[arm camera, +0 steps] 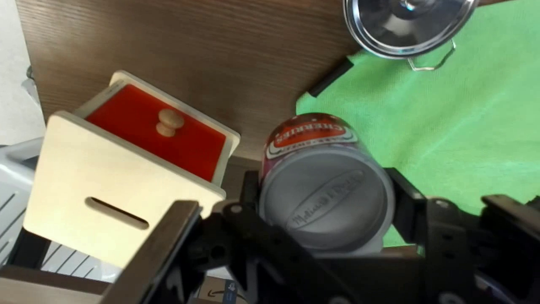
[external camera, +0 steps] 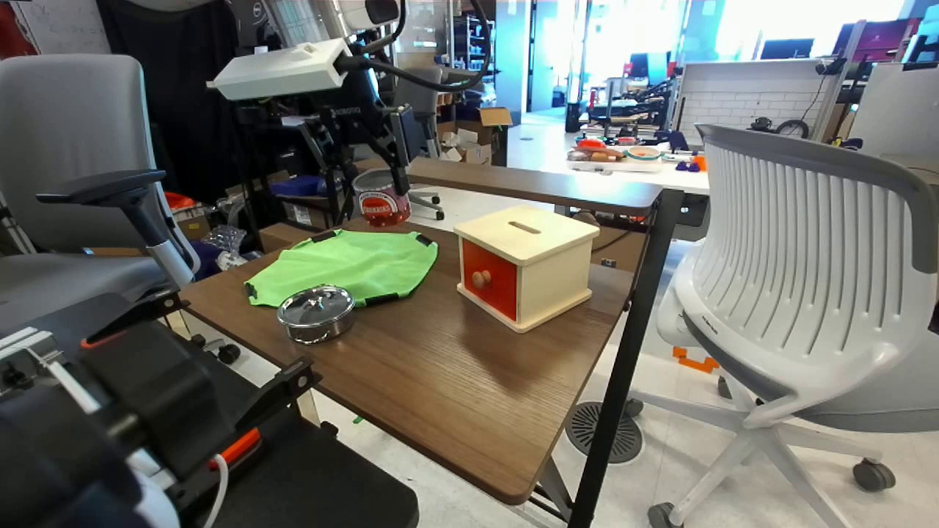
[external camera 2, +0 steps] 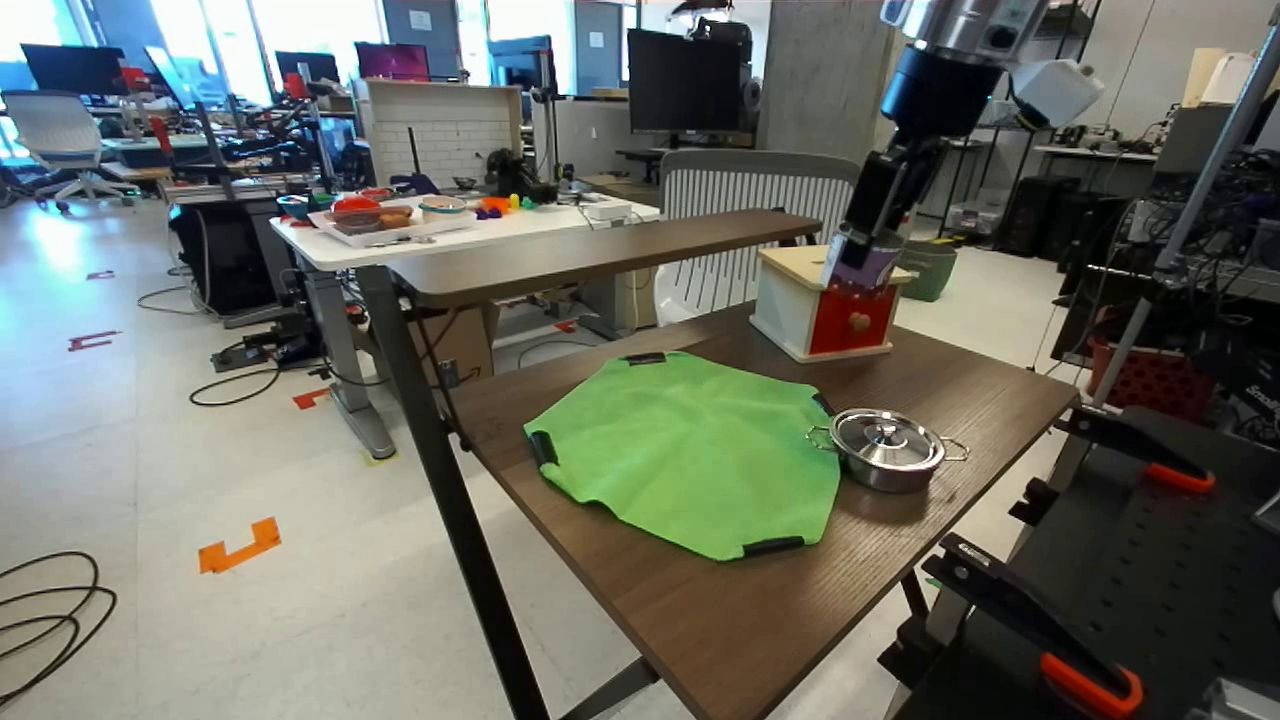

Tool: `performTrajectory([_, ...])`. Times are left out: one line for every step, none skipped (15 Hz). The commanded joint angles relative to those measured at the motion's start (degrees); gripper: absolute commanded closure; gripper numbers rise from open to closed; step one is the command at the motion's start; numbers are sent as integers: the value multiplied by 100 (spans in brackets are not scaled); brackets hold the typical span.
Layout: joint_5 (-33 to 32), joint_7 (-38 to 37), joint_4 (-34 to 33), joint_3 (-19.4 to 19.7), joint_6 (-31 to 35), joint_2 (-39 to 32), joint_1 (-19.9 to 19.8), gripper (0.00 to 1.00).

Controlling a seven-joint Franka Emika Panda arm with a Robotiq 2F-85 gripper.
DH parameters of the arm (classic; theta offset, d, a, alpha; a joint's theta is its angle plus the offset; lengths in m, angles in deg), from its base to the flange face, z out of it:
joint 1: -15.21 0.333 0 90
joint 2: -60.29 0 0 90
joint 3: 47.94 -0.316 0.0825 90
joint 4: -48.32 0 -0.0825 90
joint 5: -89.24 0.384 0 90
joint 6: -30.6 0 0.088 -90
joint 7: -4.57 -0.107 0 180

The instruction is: Move the can to the top left

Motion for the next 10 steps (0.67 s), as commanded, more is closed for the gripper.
performTrajectory([-256, -502, -780, 191, 90, -646, 354, 53])
performTrajectory([-260, -616, -1020, 222, 40, -820, 430, 53])
performTrajectory([-251, -696, -1249, 247, 16, -1005, 487, 53])
performTrajectory([-203, -753, -1476, 249, -44, -1196, 524, 53])
performTrajectory([-184, -804, -1704, 270, -85, -1398, 564, 53])
performTrajectory([-172, -874, -1922, 299, -114, -1603, 611, 53])
performTrajectory([-180, -966, -2130, 351, -155, -1800, 674, 53])
performTrajectory([-223, -1080, -2331, 446, -180, -2004, 765, 53])
performTrajectory([-262, -1221, -2534, 572, -238, -2204, 876, 53])
performTrajectory([-268, -1338, -2713, 673, -270, -2381, 963, 53])
